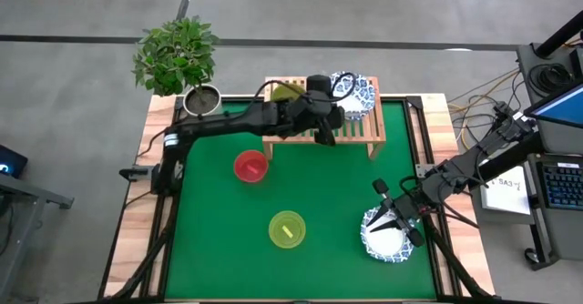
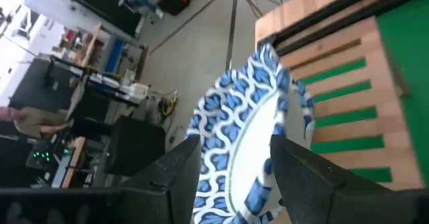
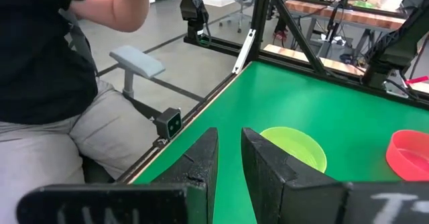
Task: Place and stack bowls onto a shelf
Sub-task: Stack the left white patterned bowl on top of the white patterned bowl on the shelf
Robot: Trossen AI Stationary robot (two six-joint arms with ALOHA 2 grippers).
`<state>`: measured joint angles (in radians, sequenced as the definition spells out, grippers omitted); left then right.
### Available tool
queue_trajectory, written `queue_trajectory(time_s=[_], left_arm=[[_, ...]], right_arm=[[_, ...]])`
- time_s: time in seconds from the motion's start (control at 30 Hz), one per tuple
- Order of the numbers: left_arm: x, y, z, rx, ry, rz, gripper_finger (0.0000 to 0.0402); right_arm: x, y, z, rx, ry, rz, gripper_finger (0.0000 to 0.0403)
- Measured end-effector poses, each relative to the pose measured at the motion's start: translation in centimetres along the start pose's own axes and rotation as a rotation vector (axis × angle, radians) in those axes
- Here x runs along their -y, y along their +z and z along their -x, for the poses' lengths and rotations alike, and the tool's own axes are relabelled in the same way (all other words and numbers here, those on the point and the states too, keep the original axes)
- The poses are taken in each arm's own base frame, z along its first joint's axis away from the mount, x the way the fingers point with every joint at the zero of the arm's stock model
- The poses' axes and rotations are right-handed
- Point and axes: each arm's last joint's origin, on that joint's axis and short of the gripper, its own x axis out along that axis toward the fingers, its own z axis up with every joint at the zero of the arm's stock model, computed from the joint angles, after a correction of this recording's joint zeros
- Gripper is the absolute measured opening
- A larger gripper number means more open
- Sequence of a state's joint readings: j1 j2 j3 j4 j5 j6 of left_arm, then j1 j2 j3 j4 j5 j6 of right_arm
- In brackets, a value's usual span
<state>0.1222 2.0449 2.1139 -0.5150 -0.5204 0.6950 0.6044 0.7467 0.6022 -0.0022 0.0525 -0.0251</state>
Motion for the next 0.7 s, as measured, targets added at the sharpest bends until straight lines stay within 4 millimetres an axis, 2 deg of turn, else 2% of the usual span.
queue_trajectory(time_s=[0.23, 0.37, 0.47, 0.6, 0.7], left_arm=[[-0.4, 0.1, 0.5, 0.013, 0.001, 0.057, 0.0163], [-0.4, 0.3, 0.6, 0.038, -0.016, 0.092, 0.0146], [-0.7, 0.4, 0.5, 0.063, -0.002, 0.162, 0.0108], [-1.2, -0.1, 0.1, 0.047, 0.003, 0.221, 0.0026], [-1.2, -0.4, -0.1, 0.053, -0.044, 0.251, 0.0011]], right_arm=[[0.0, 0.0, 0.0, -0.002, 0.0, 0.0, 0.0056], [0.0, 0.0, 0.0, -0.003, 0.0, 0.006, 0.0056], [0.0, -0.1, 0.0, -0.012, -0.001, 0.013, 0.0056], [0.0, -0.2, 0.0, -0.02, -0.002, 0.013, 0.0056], [0.0, -0.2, 0.0, -0.021, -0.002, 0.013, 0.0056]])
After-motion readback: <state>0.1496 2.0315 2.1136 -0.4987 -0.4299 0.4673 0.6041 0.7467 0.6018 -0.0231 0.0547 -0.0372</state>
